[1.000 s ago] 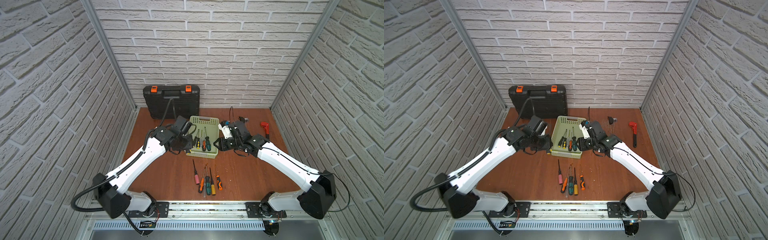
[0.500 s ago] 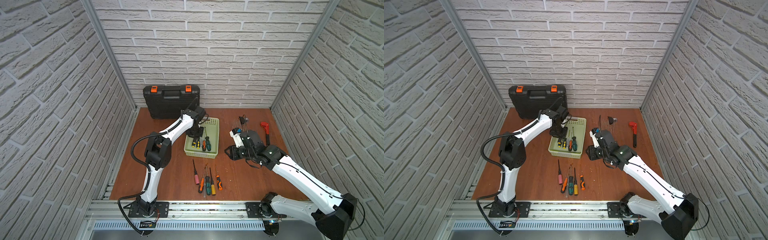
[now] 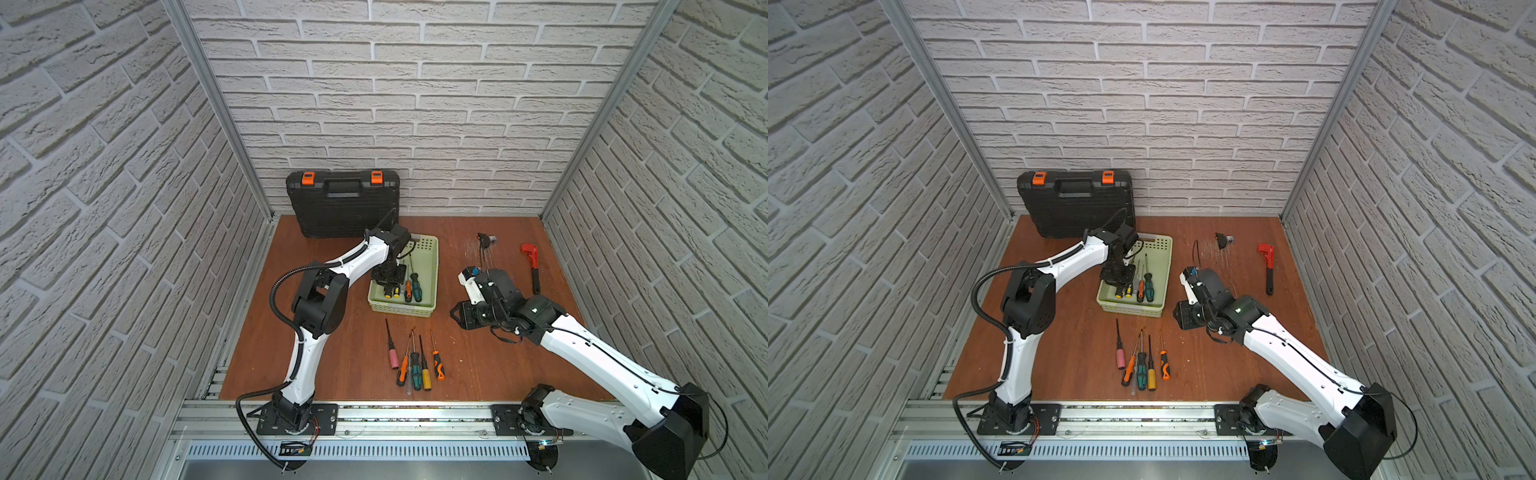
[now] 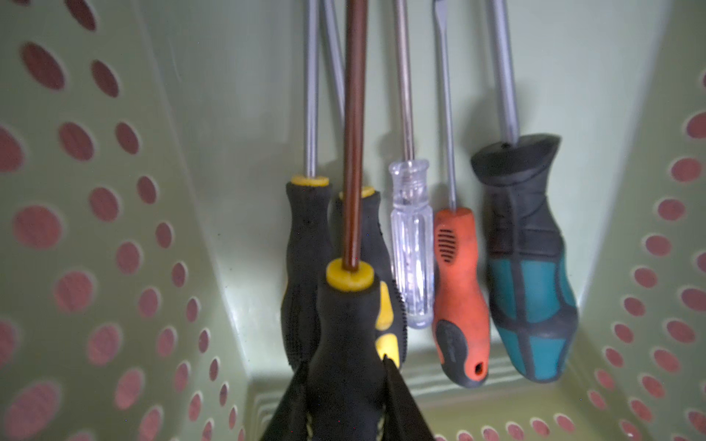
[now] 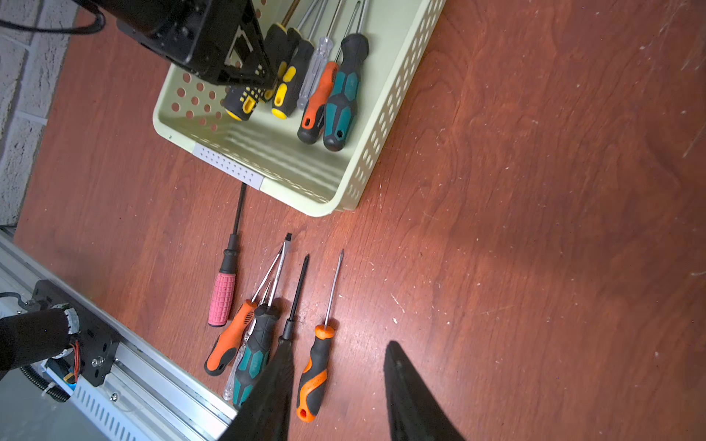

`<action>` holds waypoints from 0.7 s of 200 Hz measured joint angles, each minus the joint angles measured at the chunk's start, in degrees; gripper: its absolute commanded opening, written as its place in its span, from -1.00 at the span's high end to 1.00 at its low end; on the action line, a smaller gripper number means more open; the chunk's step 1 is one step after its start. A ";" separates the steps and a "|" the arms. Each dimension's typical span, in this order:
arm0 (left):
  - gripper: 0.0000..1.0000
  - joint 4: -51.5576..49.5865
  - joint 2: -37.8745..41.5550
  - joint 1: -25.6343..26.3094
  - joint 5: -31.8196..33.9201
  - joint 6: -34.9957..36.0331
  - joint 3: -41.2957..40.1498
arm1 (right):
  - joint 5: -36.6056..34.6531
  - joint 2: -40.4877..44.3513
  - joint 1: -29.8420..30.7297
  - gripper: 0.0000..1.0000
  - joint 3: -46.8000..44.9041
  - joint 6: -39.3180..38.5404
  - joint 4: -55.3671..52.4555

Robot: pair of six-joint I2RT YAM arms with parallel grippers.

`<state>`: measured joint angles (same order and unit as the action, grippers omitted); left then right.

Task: Put the screwdriver in the bin
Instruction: Place the screwdriver in the bin.

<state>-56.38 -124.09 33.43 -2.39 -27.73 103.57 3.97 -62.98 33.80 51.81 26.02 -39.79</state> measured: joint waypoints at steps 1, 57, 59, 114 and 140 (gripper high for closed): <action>0.69 0.02 0.00 0.00 0.02 0.00 -0.02 | 0.02 -0.07 0.09 0.17 -0.11 0.07 0.02; 0.38 2.03 0.00 0.00 -0.13 -0.59 -2.08 | 0.39 -4.33 3.61 0.16 -1.03 1.22 1.07; 0.37 2.05 0.00 0.00 -0.15 -0.59 -2.08 | 0.39 -4.35 3.67 0.16 -1.03 1.25 1.11; 0.05 2.45 1.01 0.00 -0.48 -1.42 -2.08 | 0.37 -4.37 5.79 0.15 -1.03 2.12 1.44; 0.03 2.82 3.74 0.00 -0.81 -1.88 -2.62 | 0.35 -4.37 6.23 0.15 -1.03 2.29 1.44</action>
<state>-53.56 -120.36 33.43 -3.20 -29.61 100.95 4.32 -67.35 40.03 50.78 28.32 -38.35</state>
